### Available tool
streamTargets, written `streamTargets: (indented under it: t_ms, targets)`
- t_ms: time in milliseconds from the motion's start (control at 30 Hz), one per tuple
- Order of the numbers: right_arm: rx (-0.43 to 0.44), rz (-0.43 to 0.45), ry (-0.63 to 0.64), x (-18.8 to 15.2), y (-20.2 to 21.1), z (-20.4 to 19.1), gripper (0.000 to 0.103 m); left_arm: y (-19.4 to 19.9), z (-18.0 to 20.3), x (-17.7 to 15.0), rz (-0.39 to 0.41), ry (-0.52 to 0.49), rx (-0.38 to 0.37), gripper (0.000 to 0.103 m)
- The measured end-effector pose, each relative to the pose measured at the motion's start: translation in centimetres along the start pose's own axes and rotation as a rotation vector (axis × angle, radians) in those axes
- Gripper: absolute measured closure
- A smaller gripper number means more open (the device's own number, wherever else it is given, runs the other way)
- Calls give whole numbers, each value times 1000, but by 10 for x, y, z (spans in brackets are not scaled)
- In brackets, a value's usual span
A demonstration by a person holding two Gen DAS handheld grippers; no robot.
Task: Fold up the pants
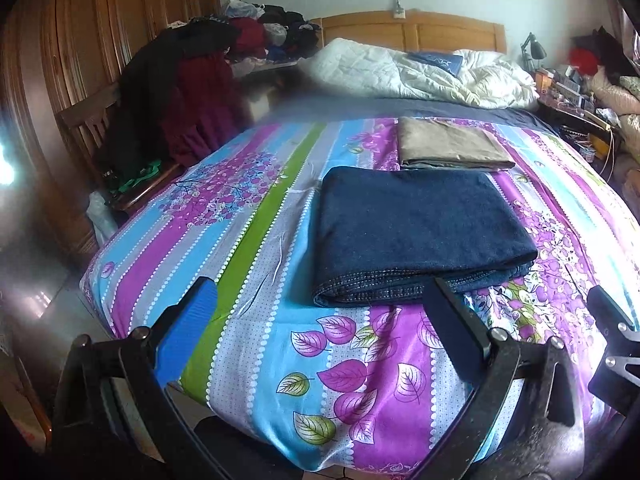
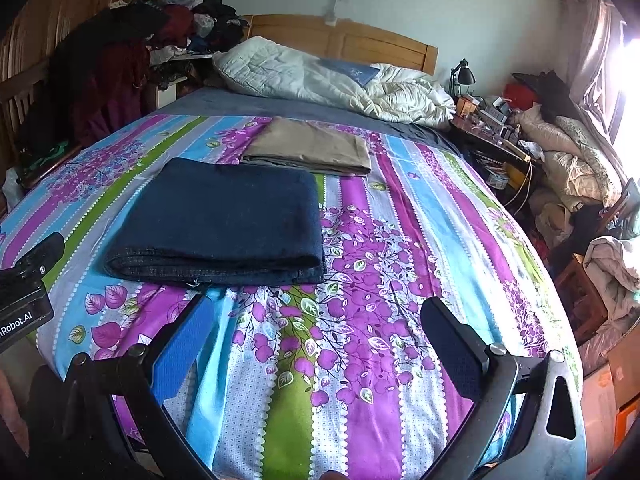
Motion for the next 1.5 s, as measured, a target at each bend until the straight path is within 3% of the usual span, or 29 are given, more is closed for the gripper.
streamTargets:
  t_ms: [400, 533, 700, 867, 900, 933, 1067, 1300, 1500]
  targets:
    - [27, -23, -16, -4, -3, -3, 0, -5, -1, -7, -29, 7, 4, 0]
    - [40, -55, -4, -12, -17, -6, 0, -21, 0, -19, -68, 8, -42, 0]
    - [86, -200, 18, -52, -66, -13, 0, -73, -3, -65, -244, 12, -90, 3]
    - [144, -409, -24, -104, -118, -18, 0, -102, -2, -96, -336, 28, -137, 5]
    - [164, -413, -49, -111, -123, -16, 0, -109, -1, -102, -361, 26, -151, 4]
    - [174, -361, -74, -112, -120, -12, 0, -113, -2, -107, -365, 32, -165, 2]
    - [167, -332, -74, -116, -118, -12, 0, -102, -3, -111, -264, 30, -165, 0]
    - [148, -243, -85, -123, -109, -14, 0, -95, -2, -116, -246, 59, -176, 0]
    - [137, -257, -74, -118, -103, -16, 0, -103, -6, -112, -233, 55, -163, 0]
Point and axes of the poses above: each gripper's, at about its wrist camera, not at the fingertips, and y roughly against the way its jaws point, z to its right, x to its top, the point moved 4 cm from there along -y, roughly the way its jaws point, and after that the axes turned 1 degree about -z, right-handed, at the moved point
